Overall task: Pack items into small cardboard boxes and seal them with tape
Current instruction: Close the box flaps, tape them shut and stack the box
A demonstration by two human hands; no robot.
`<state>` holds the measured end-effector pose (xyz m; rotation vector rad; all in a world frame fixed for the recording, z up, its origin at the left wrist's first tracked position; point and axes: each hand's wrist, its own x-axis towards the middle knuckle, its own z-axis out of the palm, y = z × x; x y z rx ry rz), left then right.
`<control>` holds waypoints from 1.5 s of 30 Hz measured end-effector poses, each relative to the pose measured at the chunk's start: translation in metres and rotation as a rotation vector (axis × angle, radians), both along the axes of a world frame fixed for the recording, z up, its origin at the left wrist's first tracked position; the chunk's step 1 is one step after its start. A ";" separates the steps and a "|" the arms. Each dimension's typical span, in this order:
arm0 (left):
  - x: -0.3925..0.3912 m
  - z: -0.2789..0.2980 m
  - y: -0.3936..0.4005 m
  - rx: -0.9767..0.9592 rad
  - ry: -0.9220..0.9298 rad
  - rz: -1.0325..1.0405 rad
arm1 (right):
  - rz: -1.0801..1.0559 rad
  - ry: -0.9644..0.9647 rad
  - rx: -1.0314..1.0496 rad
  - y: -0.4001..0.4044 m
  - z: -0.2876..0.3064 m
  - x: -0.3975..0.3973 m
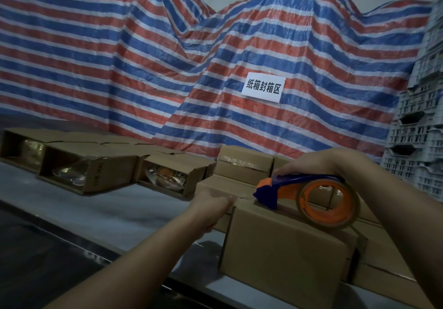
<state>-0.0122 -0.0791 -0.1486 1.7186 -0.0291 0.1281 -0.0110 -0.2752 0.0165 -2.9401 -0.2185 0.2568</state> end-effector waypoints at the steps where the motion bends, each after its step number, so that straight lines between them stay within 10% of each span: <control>1: 0.001 -0.002 -0.002 -0.004 0.037 -0.006 | -0.003 0.003 0.005 0.000 0.000 -0.001; 13: -0.004 -0.019 -0.011 -0.152 0.233 -0.176 | -0.052 -0.012 0.051 -0.002 -0.001 0.000; 19: 0.003 0.009 -0.010 0.029 -0.023 -0.005 | -0.066 -0.034 0.051 -0.002 -0.002 0.003; 45: 0.002 0.031 -0.012 0.309 0.087 -0.178 | -0.198 0.059 -0.018 -0.023 0.012 -0.002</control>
